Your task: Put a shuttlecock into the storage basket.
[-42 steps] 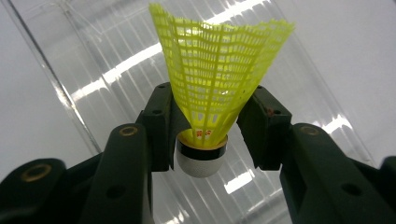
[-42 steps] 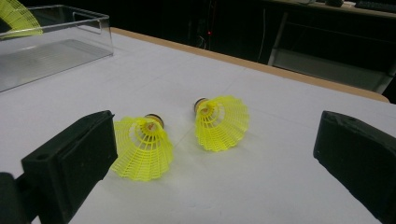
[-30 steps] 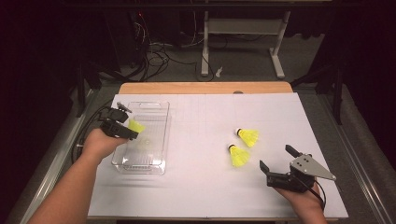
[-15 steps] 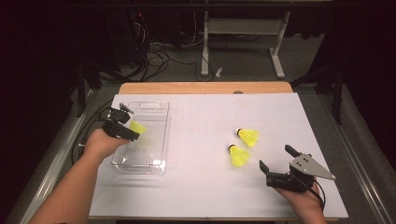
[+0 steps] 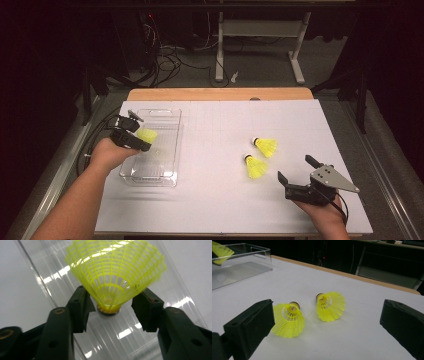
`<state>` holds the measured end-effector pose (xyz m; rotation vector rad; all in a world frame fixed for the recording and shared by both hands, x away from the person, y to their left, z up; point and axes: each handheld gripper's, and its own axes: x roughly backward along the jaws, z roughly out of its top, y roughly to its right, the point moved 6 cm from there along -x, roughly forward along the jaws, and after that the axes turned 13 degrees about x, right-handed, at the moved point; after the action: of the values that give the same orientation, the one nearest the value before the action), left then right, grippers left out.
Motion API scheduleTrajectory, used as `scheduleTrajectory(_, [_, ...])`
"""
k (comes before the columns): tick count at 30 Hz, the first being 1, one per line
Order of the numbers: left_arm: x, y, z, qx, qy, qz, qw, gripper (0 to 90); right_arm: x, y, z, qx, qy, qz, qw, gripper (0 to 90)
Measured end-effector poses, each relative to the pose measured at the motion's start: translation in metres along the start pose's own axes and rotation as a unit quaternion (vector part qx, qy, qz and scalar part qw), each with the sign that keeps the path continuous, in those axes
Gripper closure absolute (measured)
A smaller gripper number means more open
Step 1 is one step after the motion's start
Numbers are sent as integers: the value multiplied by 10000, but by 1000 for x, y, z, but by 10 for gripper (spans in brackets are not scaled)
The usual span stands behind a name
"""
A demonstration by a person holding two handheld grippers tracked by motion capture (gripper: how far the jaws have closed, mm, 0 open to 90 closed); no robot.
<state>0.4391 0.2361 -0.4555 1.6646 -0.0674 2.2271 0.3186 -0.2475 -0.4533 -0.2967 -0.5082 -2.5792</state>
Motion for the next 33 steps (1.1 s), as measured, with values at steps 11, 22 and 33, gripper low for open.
scheduleTrajectory(11, [9, 5, 2, 3, 238, -90, 9997, 278, 0, 0, 1, 14, 5, -3, 10000, 0])
scheduleTrajectory(22, [11, 6, 2, 2, 252, -139, 9996, 244, -1, -1, 1, 20, -4, 9, 10000, 0])
scheduleTrajectory(33, [13, 9, 1, -13, 259, -123, 9996, 197, -1, -2, 1, 13, -11, 18, 10000, 0])
